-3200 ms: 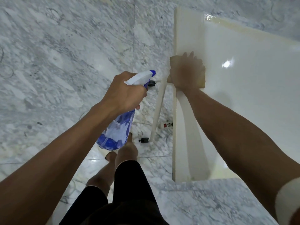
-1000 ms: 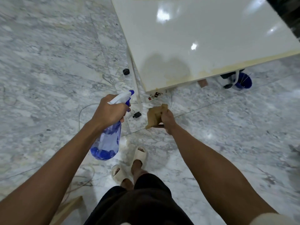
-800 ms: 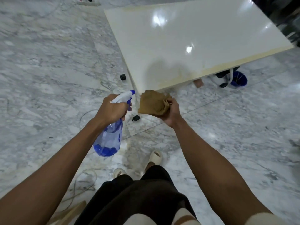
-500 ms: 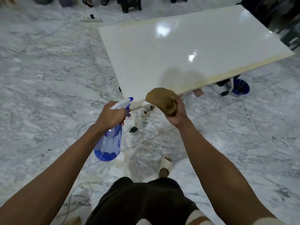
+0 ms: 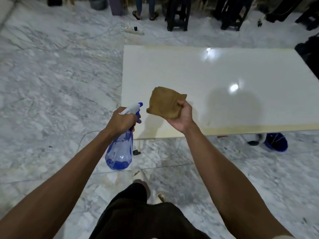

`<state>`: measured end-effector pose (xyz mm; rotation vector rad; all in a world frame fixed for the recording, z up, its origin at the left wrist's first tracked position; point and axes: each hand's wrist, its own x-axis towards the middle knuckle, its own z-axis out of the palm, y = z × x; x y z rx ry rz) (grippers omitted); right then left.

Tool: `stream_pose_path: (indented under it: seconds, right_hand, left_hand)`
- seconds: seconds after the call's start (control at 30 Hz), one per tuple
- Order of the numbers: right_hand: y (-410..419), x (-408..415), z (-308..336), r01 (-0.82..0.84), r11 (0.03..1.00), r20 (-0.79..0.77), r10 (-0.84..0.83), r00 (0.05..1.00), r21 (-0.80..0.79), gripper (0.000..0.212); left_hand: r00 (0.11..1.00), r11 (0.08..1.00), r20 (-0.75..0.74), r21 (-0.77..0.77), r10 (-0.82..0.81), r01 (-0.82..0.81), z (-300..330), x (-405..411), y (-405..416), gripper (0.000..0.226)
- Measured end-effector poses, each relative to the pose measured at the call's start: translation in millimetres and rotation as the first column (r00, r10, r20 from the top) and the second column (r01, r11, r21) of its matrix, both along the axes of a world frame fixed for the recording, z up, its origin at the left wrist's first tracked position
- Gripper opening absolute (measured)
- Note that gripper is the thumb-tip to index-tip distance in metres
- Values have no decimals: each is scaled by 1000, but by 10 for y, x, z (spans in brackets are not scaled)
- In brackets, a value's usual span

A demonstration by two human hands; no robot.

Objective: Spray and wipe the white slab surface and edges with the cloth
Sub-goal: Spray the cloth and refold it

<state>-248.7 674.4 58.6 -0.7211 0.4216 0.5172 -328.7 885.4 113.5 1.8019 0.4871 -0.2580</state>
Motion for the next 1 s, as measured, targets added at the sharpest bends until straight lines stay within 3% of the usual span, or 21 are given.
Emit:
stream_pose_path:
  seconds: [0.3, 0.57, 0.77, 1.0]
  right_hand:
    - [209, 929, -70, -207, 978, -16, 207, 978, -6, 46]
    - [432, 1466, -83, -404, 914, -30, 405, 914, 30, 45]
    - [577, 1731, -76, -644, 764, -19, 645, 764, 30, 45]
    - [456, 1690, -74, -825, 562, -60, 827, 559, 66, 44]
  left_hand:
    - [990, 991, -40, 37, 132, -131, -95, 821, -53, 39]
    - [944, 942, -45, 91, 327, -323, -147, 1014, -119, 20]
    - [790, 790, -30, 78, 612, -609, -145, 858, -424, 18]
    - [563, 568, -81, 75, 823, -820, -91, 623, -1037, 16]
